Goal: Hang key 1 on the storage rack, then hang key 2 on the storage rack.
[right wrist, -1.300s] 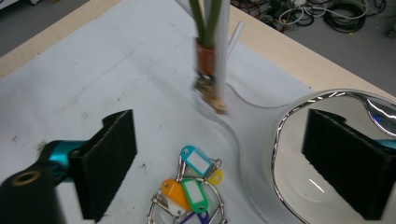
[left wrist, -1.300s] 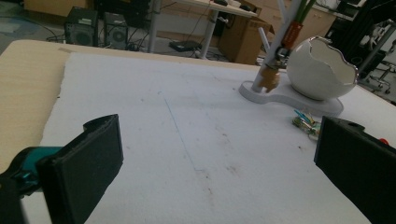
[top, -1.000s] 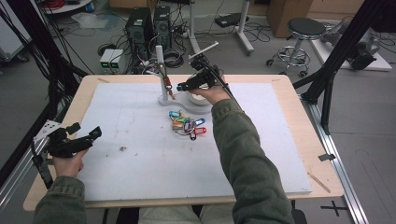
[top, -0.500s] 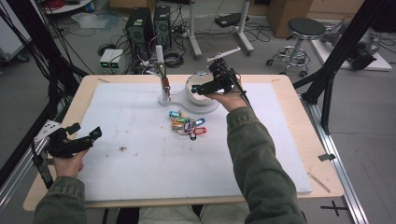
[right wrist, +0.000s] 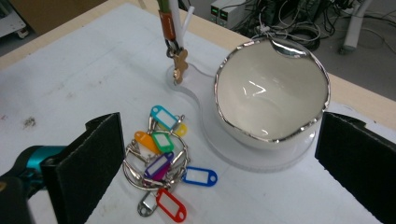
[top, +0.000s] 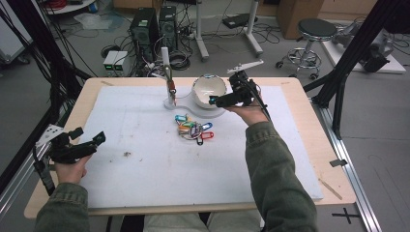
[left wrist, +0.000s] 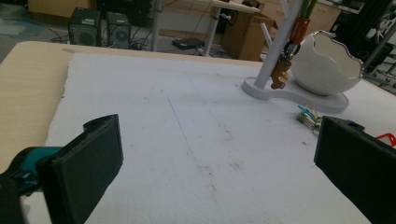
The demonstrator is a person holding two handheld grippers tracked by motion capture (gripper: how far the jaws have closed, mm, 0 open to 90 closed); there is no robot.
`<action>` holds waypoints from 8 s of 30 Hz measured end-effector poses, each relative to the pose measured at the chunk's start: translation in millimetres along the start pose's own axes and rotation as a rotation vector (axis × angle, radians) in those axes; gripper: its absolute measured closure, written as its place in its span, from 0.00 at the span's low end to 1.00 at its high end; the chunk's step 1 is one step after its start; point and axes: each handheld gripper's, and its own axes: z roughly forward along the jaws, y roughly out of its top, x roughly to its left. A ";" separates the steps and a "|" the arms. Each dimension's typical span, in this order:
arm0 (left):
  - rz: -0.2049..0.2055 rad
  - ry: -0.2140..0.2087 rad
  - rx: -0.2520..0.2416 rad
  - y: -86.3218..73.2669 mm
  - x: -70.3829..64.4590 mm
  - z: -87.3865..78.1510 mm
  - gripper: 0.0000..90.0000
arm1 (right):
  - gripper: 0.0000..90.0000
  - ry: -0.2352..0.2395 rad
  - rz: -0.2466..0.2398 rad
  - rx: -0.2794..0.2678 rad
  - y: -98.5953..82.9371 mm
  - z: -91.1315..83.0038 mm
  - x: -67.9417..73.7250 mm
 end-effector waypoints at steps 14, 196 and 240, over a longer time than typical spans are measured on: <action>0.007 0.002 0.005 -0.1 -0.6 0.3 0.02 | 0.01 -0.011 0.064 0.002 -43.9 -12.1 -22.4; 0.470 -0.397 0.624 18.0 -170.5 214.9 0.34 | 0.01 -0.271 0.198 -0.438 -208.7 -82.5 -46.1; 0.545 -0.379 0.590 14.6 -167.4 217.2 0.97 | 0.01 -0.256 0.244 -0.446 -212.0 -83.1 -52.4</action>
